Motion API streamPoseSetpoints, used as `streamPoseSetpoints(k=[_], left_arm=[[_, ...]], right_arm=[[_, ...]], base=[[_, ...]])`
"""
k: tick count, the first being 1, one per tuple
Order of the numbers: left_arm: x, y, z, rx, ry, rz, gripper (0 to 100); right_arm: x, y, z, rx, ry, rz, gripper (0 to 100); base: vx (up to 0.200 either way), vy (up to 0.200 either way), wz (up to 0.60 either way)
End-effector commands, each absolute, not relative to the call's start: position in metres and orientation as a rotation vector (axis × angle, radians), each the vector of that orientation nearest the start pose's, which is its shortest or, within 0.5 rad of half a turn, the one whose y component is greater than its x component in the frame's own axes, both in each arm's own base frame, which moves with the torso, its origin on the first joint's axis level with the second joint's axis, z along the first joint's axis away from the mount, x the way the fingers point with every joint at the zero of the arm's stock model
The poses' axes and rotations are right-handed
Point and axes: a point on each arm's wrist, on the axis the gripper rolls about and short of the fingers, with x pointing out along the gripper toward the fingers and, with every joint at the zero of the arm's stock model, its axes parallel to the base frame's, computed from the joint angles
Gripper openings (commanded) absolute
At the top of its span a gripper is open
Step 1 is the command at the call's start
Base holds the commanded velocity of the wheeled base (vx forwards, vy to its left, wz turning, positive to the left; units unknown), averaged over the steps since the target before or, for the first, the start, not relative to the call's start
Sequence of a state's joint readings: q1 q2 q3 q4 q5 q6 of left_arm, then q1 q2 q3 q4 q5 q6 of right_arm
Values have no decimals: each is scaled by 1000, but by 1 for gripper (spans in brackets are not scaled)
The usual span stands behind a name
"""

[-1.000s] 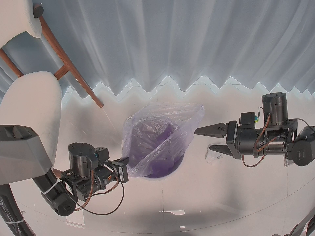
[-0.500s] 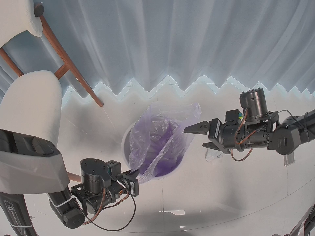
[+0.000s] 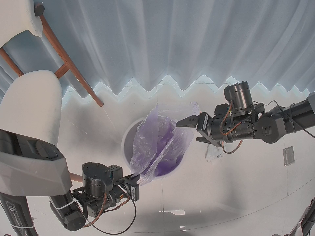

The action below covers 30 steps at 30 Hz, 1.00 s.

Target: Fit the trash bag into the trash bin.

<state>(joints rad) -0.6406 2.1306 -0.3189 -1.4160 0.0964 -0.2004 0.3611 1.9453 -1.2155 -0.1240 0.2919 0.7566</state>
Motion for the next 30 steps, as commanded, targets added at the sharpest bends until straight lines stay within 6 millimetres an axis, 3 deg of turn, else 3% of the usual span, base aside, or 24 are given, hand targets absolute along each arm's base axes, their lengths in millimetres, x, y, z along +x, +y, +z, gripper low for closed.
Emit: streamPoseSetpoints(k=[1,8,9,18,23,30], left_arm=[[228,-169,26,-46,431,-499,0],[228,-169,27,-45,427,-498,0],[228,-169,28,-46,426,-497,0],[235,-161,30,1,393,-458,0],[244,-144,43,52,304,-386,0],[235,-118,41,161,335,-333,0]], right_arm=[[359,146,159,674,837,354,100],[369,152,149,646,846,323,100],[369,152,147,627,844,319,0],[360,144,140,603,866,307,0],[325,126,151,609,876,302,0],[280,113,140,582,908,317,0]], base=[[0,0,0],[0,0,0],[0,0,0],[0,0,0],[0,0,0],[0,0,0]])
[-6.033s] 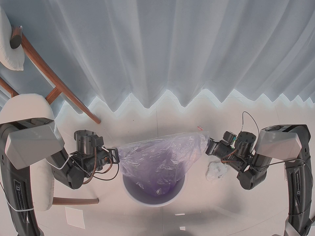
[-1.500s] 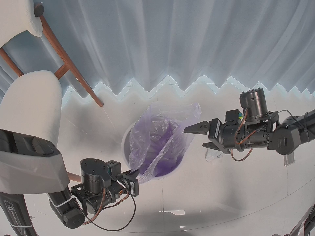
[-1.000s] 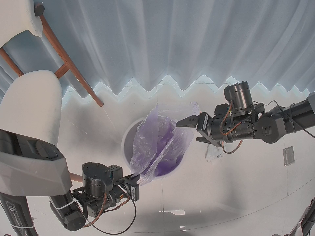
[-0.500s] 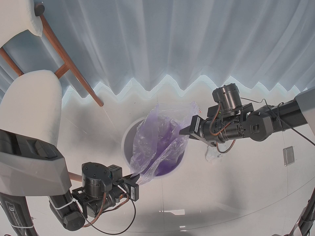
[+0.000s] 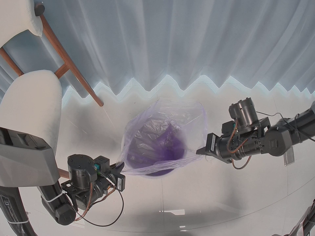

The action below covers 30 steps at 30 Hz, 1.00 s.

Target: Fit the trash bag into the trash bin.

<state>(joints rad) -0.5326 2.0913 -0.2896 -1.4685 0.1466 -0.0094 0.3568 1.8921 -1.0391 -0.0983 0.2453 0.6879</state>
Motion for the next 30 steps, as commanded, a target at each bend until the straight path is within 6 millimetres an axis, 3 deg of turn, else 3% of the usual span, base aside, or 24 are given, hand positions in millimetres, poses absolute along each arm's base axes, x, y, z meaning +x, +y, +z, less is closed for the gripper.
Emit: streamPoseSetpoints(k=[1,5,12,25,30], left_arm=[[233,-117,40,168,342,-334,0],[231,-115,36,176,363,-330,0],[229,-112,32,185,391,-321,0],[234,-105,-7,227,531,-261,0],[238,-101,-18,231,556,-241,0]], right_arm=[[277,113,137,580,912,319,0],[269,114,117,574,943,317,0],[271,117,83,566,986,306,0],[284,130,26,546,1051,295,0],[286,132,16,543,1063,291,0]], base=[[0,0,0],[0,0,0],[0,0,0],[0,0,0],[0,0,0]])
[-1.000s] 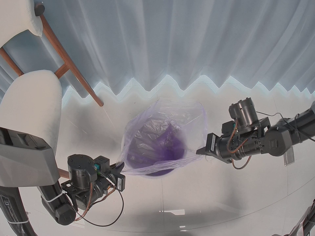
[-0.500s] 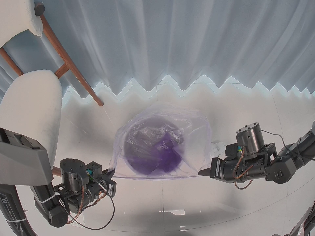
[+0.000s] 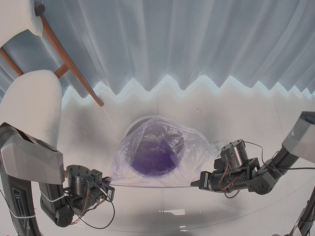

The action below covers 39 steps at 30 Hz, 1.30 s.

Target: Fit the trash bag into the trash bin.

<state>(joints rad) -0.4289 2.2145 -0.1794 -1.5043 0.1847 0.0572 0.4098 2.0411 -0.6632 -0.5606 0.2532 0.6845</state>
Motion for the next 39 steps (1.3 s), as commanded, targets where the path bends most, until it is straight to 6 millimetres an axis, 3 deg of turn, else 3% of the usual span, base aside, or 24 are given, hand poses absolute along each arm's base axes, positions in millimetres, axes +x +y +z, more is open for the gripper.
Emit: streamPoseSetpoints(k=[1,9,18,39], left_arm=[[238,-101,-20,232,562,-241,0],[245,-104,-38,246,600,-234,0],[261,-108,-42,242,553,-156,0],[292,-106,-39,200,464,-98,0]], right_arm=[[287,132,13,539,1070,289,0],[294,134,-5,533,1058,287,0],[304,137,-26,507,990,255,0],[317,120,-25,503,854,223,0]], base=[[0,0,0],[0,0,0],[0,0,0],[0,0,0]])
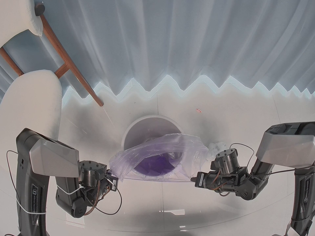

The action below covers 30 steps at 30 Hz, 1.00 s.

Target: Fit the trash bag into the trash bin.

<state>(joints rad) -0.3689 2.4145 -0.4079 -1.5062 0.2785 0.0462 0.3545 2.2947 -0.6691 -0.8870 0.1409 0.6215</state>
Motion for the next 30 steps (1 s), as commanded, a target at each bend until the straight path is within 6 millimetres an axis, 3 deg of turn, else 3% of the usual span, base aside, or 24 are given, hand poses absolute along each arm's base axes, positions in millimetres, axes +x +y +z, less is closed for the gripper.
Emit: streamPoseSetpoints(k=[1,11,12,16,20,30], left_arm=[[292,-106,-39,199,462,-98,0],[297,-106,-36,171,442,-85,0],[297,-104,-35,178,442,-82,100],[293,-104,-16,168,398,-74,100],[263,-95,0,190,434,-80,100],[246,-113,21,169,377,-203,100]], right_arm=[[316,120,-24,505,845,226,0],[306,116,-21,505,801,239,0],[303,115,-21,504,803,240,100],[284,115,-19,504,806,258,100],[262,118,-17,492,758,324,100],[256,122,-2,495,699,369,100]], base=[[0,0,0],[0,0,0],[0,0,0],[0,0,0],[0,0,0],[0,0,0]])
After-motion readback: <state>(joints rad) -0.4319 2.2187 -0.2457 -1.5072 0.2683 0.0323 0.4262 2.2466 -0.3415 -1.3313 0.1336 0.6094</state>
